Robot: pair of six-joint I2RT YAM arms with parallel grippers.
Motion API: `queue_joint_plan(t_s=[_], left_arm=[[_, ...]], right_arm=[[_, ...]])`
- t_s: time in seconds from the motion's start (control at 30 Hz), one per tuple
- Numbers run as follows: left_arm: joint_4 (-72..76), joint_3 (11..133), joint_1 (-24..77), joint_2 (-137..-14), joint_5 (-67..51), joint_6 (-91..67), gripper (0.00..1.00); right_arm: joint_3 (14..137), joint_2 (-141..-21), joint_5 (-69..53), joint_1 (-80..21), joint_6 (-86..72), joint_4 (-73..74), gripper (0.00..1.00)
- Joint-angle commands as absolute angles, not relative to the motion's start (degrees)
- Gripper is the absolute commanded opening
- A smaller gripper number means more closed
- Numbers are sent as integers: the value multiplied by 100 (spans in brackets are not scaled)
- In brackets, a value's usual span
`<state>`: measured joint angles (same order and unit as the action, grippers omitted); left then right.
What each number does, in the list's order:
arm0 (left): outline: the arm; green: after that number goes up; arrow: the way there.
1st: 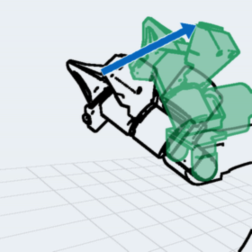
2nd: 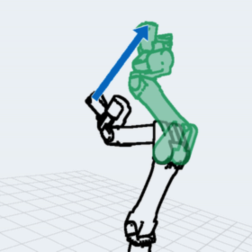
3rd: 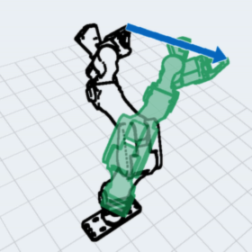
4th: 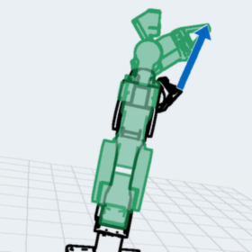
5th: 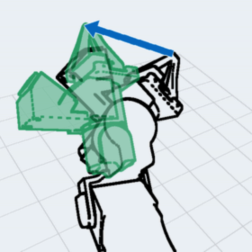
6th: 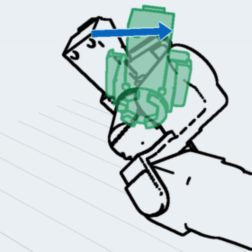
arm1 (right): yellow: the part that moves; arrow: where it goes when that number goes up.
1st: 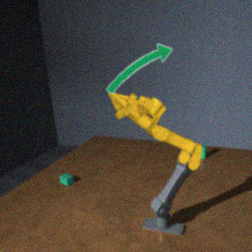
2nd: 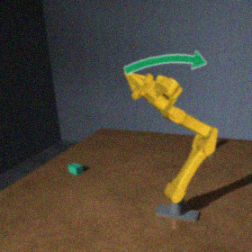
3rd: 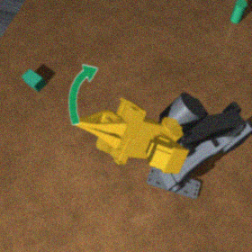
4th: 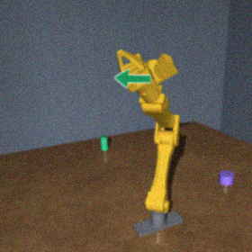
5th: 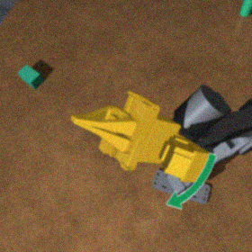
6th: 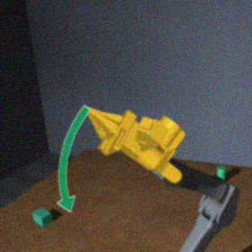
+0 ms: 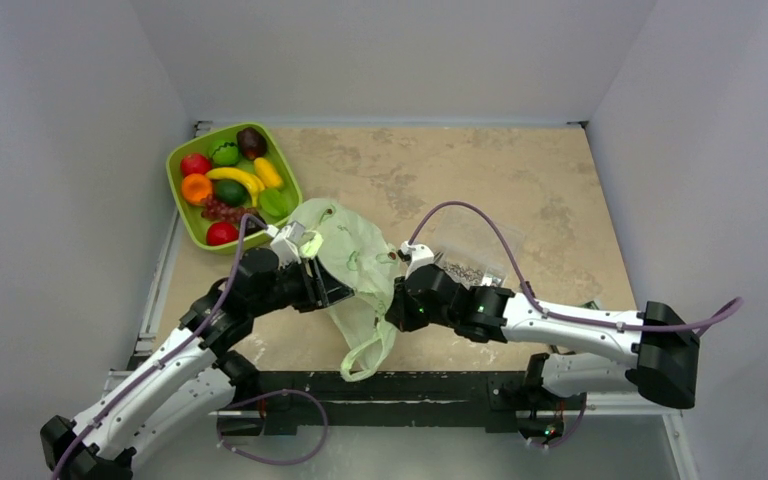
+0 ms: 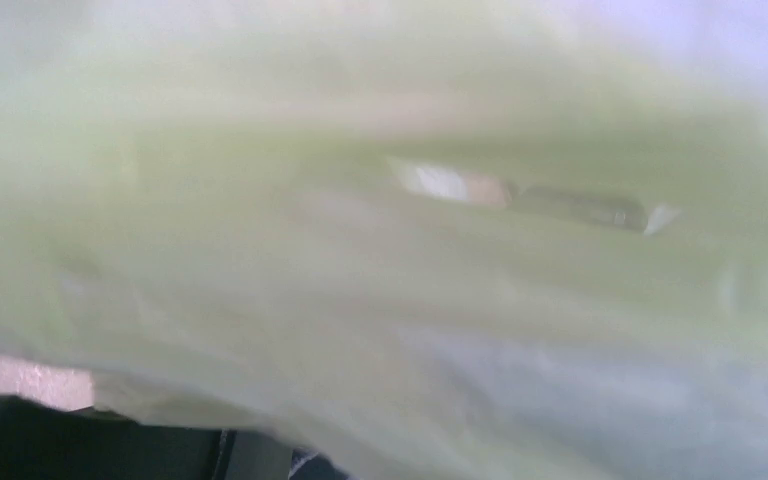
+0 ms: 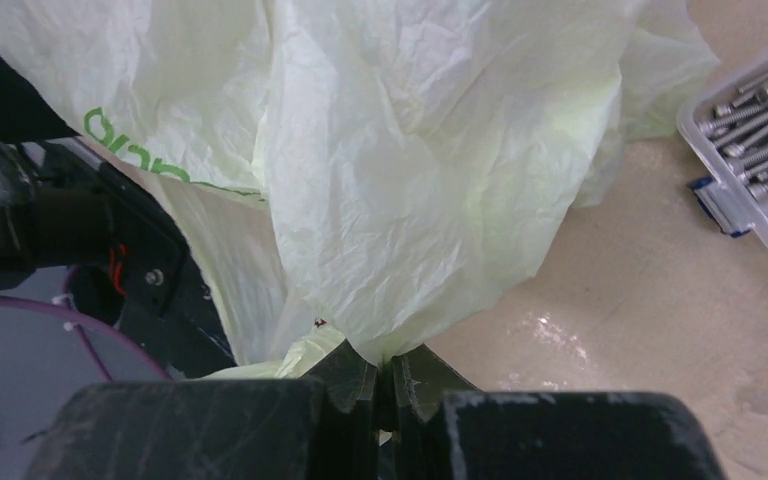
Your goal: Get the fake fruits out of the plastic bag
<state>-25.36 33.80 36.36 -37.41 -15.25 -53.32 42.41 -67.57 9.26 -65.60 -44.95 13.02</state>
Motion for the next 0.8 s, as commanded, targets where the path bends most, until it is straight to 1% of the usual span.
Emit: queue_joint_plan(t_s=[0.0,0.07,0.17,0.2,0.23,0.27,0.4,0.43,0.5,0.53,0.57,0.67,0.77], left_arm=[[-1499,3022,3803,-4033,-1043,-5175,49],[-1375,2957,3814,-4280,-1061,-5160,51],[-1328,2907,3862,-4460,-970,-5102,51],[-1268,2861,3867,-4450,-985,-5105,51],[-1237,2839,3867,-4419,-1011,-5121,51],[-1238,2833,3867,-4380,-1060,-5124,52],[-1468,2886,3867,-4168,-1176,-5089,56],[-1602,2932,3867,-4133,-1182,-5071,56],[-1845,3047,3867,-4039,-1222,-5084,56],[-1921,3084,3867,-3955,-1252,-5134,57],[-1966,3111,3869,-3859,-1305,-5171,58],[-2251,3289,3868,-3549,-1367,-5187,65],[-2907,3574,3867,-3324,-1253,-5062,66]], right_arm=[[4497,-6999,1128,-6583,-4705,2107,3],[4683,-7129,1404,-6583,-4741,2460,10],[4981,-7247,1555,-6583,-4765,2793,27],[5063,-7239,1609,-6584,-4773,2847,37],[5104,-7204,1679,-6583,-4829,2878,54],[5103,-7146,1712,-6587,-4920,2856,64],[4858,-6736,1746,-6628,-5191,2134,80],[4782,-6641,1812,-6668,-5215,1889,86],[4670,-6512,1898,-6731,-5161,1444,91],[4671,-6460,1980,-6764,-5124,1360,97],[4680,-6420,2038,-6804,-5004,1252,99],[4843,-6474,2282,-6885,-4281,1262,99],[5481,-6792,2679,-7059,-3426,1868,99]])
